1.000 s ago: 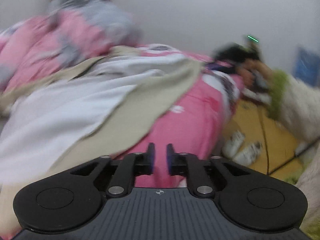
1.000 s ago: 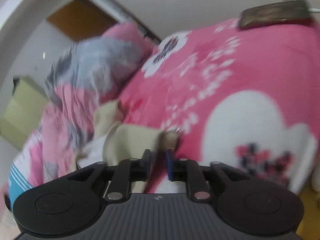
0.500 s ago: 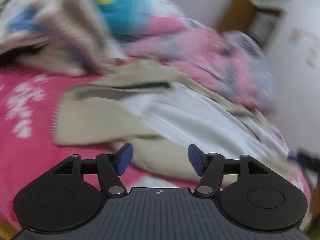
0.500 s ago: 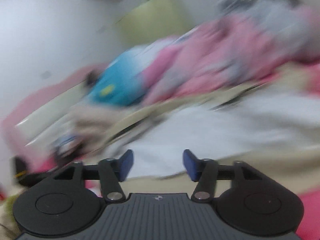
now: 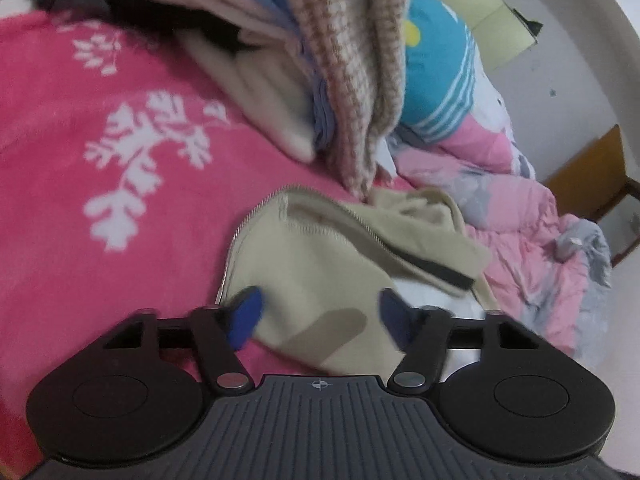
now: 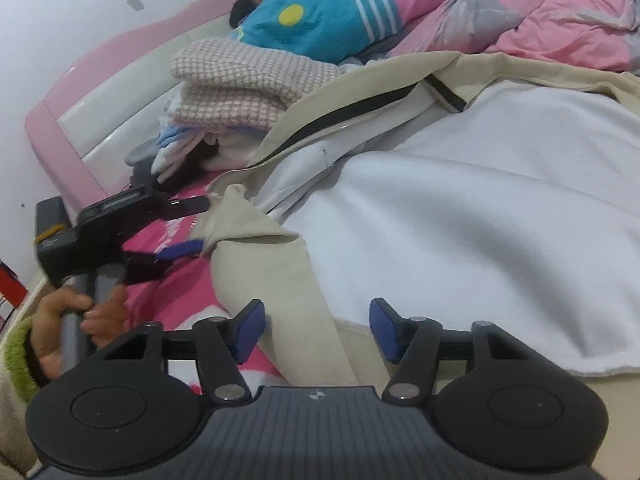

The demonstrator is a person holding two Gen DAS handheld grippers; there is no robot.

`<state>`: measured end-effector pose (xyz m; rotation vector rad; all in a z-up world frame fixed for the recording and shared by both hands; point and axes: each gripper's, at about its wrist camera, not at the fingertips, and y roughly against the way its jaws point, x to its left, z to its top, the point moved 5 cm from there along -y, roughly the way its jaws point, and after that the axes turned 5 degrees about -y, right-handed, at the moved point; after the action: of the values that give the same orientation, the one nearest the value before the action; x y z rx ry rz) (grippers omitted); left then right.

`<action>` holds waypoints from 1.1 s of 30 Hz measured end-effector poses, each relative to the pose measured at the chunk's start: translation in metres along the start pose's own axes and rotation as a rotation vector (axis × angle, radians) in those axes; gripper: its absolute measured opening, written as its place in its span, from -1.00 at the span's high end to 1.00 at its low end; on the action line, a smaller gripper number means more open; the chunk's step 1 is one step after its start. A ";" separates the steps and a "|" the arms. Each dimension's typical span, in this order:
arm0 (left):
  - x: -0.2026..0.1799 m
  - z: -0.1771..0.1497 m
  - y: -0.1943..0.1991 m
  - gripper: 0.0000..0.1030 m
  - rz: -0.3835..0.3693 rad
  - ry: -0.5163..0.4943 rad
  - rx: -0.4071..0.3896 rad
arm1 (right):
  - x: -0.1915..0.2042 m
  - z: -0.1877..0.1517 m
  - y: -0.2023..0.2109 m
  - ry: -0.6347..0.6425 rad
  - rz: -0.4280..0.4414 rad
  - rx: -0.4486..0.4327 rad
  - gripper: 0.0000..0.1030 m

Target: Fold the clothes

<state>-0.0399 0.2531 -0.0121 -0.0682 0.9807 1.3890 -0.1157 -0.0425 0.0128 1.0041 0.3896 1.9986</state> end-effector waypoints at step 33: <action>0.009 -0.039 0.001 0.08 -0.188 0.306 0.178 | 0.051 -0.021 0.037 0.431 0.040 0.024 0.86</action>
<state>-0.0630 0.2382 -0.0412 -0.2396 1.3143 1.1339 -0.1687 -0.0221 0.0471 0.5904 0.6291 2.2487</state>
